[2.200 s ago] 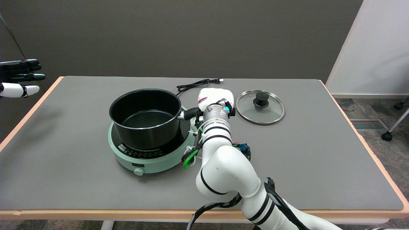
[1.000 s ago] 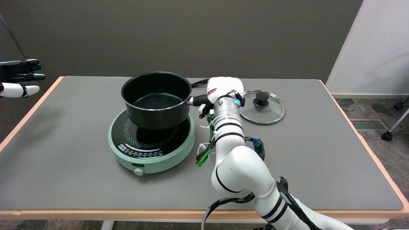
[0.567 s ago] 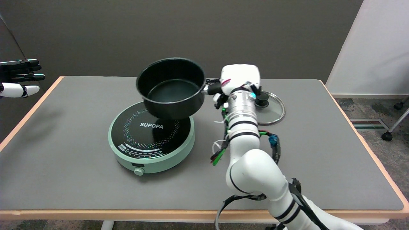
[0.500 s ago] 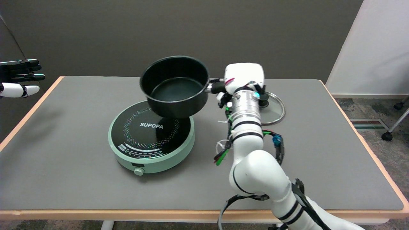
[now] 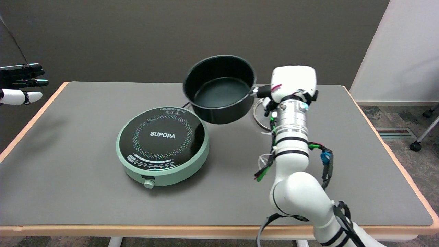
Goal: Pick up the soup pot.
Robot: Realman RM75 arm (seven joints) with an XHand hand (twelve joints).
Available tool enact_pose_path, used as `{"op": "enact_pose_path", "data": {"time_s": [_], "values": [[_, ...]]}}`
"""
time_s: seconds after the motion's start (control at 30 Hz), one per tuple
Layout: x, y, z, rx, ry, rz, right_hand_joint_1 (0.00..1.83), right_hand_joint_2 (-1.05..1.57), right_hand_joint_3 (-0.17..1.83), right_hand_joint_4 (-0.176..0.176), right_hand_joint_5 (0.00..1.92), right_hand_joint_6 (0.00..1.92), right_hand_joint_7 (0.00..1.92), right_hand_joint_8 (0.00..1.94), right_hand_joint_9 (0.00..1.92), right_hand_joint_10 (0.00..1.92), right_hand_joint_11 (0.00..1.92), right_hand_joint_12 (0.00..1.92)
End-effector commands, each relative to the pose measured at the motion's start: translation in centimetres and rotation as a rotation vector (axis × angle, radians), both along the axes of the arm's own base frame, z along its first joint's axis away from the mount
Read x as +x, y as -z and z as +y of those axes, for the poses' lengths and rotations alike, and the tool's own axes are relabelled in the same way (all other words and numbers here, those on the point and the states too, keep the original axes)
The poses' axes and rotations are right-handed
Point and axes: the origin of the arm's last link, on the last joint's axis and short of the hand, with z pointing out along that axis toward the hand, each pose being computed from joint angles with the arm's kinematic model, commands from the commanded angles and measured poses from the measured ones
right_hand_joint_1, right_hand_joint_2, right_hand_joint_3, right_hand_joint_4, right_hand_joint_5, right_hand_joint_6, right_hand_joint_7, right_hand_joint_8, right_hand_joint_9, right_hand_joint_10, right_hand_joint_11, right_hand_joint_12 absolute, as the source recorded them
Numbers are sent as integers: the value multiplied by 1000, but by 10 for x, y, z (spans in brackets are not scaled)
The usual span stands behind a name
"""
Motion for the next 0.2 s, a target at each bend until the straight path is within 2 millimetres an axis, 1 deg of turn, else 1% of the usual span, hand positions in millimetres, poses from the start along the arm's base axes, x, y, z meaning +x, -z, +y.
{"op": "enact_pose_path", "data": {"time_s": [0.03, 0.2], "values": [[-18, -78, 26, -127, -37, -72, 946, 1157, 1214, -26, 1920, 1920, 1920, 1920, 1920, 1920, 1920, 1920], [-21, -105, 23, -118, -6, -103, 946, 1142, 1230, -25, 1920, 1920, 1920, 1920, 1920, 1920, 1920, 1920]]}}
